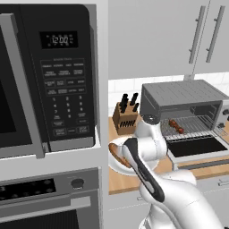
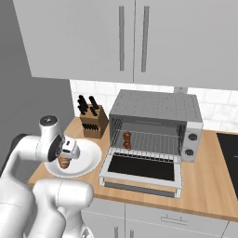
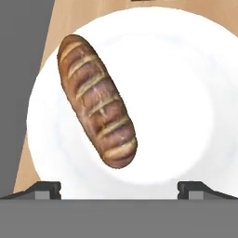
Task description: Pick up the kebab skewer and baguette bread, and place them inside the toaster oven. Close the toaster oven door and start by setting the timer.
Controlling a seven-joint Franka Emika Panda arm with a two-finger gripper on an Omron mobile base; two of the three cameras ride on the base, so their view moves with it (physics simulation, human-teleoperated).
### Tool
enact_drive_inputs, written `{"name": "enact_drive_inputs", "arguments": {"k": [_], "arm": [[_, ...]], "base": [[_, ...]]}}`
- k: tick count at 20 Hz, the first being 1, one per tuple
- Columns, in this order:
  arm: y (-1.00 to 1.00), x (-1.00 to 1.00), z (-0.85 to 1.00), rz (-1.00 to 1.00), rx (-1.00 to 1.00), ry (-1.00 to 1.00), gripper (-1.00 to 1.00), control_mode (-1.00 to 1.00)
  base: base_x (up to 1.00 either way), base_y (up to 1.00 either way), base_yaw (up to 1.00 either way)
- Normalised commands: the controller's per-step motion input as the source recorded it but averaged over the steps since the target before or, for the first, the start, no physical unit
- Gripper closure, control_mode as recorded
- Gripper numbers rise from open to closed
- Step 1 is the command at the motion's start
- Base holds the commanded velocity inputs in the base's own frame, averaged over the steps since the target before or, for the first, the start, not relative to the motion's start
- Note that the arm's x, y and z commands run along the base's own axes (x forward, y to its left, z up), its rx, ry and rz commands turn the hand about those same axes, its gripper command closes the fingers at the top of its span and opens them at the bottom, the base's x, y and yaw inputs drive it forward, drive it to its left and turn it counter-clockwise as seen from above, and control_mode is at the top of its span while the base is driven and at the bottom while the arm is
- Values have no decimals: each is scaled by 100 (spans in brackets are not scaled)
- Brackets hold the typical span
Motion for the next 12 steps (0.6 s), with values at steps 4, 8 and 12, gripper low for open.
{"name": "enact_drive_inputs", "arguments": {"k": [4, 8, 12], "arm": [[16, 22, -50, 0, 0, 6, -100, -100], [0, 16, -56, 0, 0, 1, -100, -100], [0, 14, -60, 0, 0, 0, -100, -100]], "base": [[0, 0, 0], [0, 0, 0], [0, 0, 0]]}}
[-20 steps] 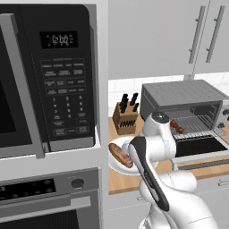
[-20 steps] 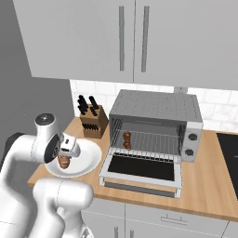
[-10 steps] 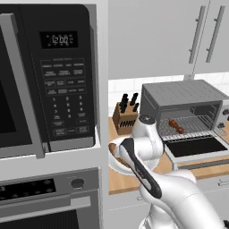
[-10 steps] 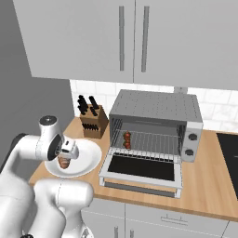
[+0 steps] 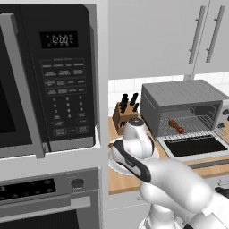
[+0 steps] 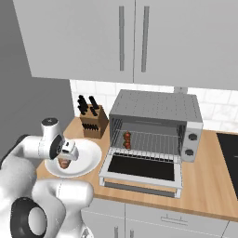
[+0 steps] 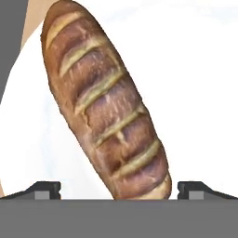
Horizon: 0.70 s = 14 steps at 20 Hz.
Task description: Pick up the kebab skewer and baguette bread, and place them inside the toaster oven. Close the toaster oven door and start by setting the timer.
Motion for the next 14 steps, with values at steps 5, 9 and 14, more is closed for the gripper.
{"name": "enact_drive_inputs", "arguments": {"k": [5, 9, 14], "arm": [[-4, 10, -39, 2, 0, 0, -100, -100], [-17, 0, -31, 2, 0, 0, -100, -100], [-7, -5, -37, 2, 0, 0, -100, -100]], "base": [[0, 0, 0], [0, 0, 0], [0, 0, 0]]}}
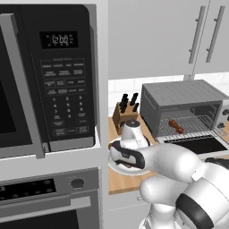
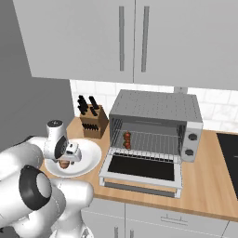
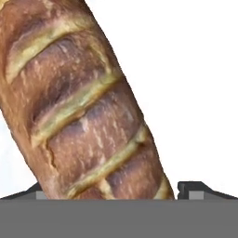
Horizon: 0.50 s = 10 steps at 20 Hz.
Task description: Pick up the kebab skewer and baguette bread, and place them inside the toaster oven. Close the toaster oven door and start by setting the timer.
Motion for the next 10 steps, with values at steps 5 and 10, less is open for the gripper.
{"name": "enact_drive_inputs", "arguments": {"k": [5, 10], "arm": [[0, -22, -9, 0, 0, 0, 100, -100], [-7, -19, 23, 0, 6, 0, 100, -100]], "base": [[0, 0, 0], [0, 0, 0]]}}
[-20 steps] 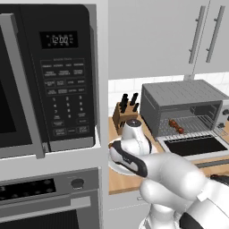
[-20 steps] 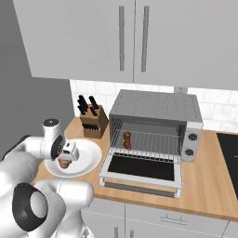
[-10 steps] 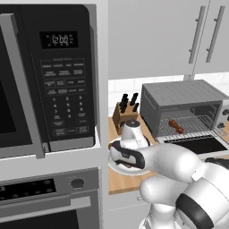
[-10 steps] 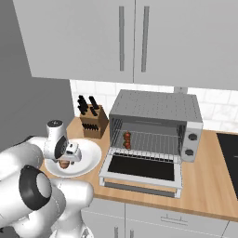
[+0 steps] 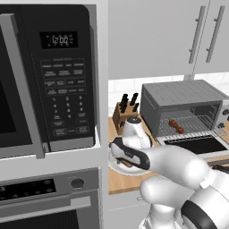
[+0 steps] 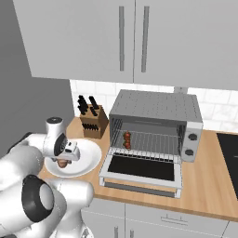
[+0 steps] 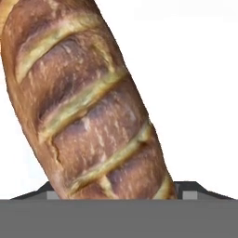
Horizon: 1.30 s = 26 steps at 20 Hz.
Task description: Pick up the kebab skewer and baguette bread, and place them inside the toaster oven. Close the toaster oven door and start by setting the timer.
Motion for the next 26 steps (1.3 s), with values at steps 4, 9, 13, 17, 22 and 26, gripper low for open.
{"name": "enact_drive_inputs", "arguments": {"k": [4, 9, 13, 17, 22, 26], "arm": [[-44, -36, 93, 3, 8, -2, 100, -100], [-78, -25, 100, 5, 2, -6, 100, -100], [-98, -1, 85, 0, 0, -3, 100, -100], [-100, 14, 66, 0, -1, -2, 100, -100], [-100, 29, 32, 0, -5, 0, 100, -100], [-100, 18, 1, 0, -9, 0, 100, -100]], "base": [[0, 0, 0], [0, 0, 0], [0, 0, 0], [0, 0, 0], [0, 0, 0], [0, 0, 0]]}}
